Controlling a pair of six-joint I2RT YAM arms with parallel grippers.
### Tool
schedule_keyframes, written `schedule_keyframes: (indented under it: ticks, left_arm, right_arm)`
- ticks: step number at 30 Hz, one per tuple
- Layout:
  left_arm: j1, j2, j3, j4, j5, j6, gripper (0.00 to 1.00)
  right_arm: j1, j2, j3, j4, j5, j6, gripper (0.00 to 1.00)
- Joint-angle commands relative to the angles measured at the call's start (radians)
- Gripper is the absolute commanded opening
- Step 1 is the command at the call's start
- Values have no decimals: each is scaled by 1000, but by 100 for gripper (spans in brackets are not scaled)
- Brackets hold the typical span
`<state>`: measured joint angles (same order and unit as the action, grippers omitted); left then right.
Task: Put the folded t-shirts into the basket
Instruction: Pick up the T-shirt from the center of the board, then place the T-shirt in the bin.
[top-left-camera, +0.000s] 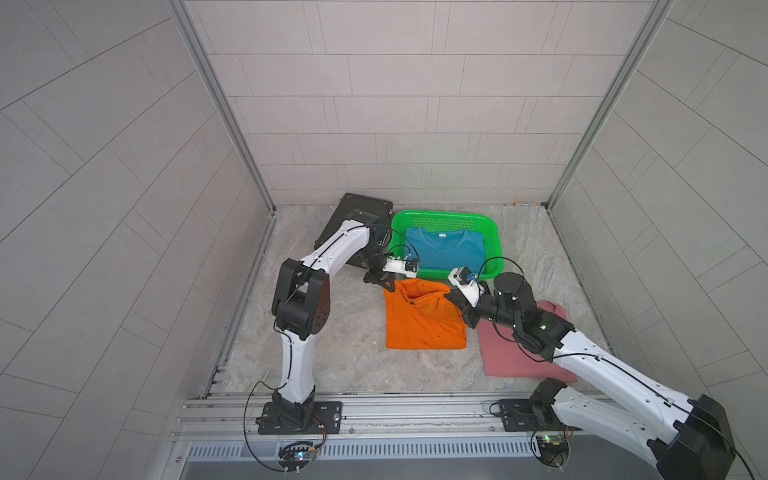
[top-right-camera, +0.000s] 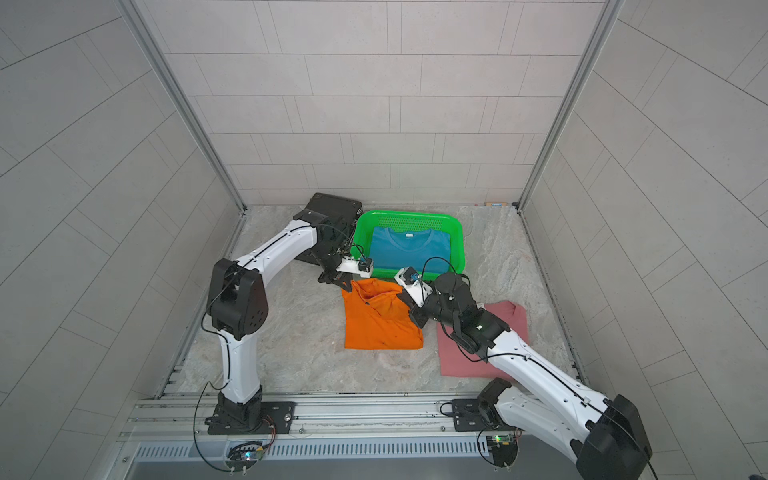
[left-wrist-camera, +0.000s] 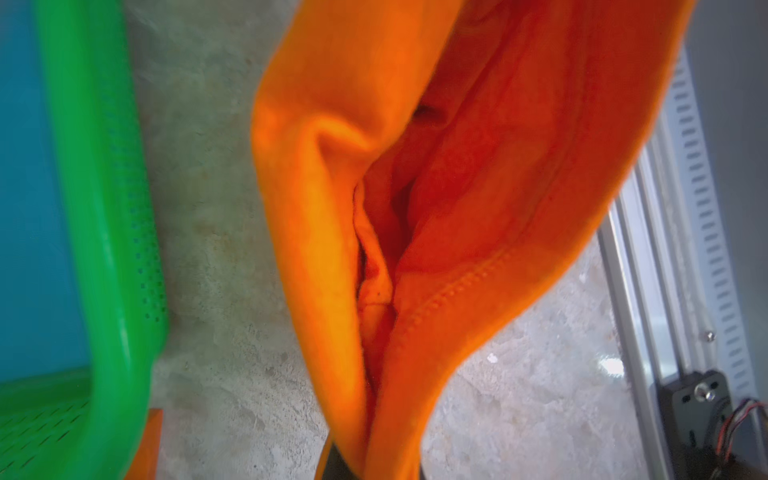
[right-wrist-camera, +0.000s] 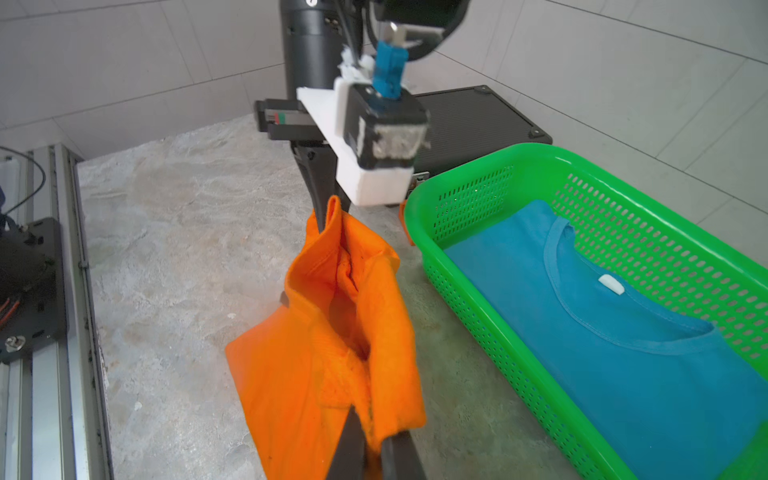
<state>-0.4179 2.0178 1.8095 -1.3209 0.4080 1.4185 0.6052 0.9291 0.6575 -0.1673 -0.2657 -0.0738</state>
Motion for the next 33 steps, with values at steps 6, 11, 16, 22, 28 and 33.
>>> schedule_keyframes:
  ticks: [6,11,16,22,28,33]
  left_arm:
    - [-12,-85,167,-72,54,-122,0]
    - [-26,-18,317,-64,27,-134,1]
    - [-67,95,532,-70,7,-158,1]
    - [-81,194,695,-25,-9,-155,1]
    - [-81,232,687,148,-62,-220,0]
    - [-75,249,678,265,-45,-300,0]
  right_arm:
    - [-216,-3,111,-69,-135,132,0]
    - [-335,63,206,-109,-230,134,0]
    - [-387,168,315,-118,-283,125,0]
    - [-449,270,420,-124,-283,124,0]
    - [-496,364,504,-124,-271,103,0]
    - [-514,448,570,-125,-270,99,0]
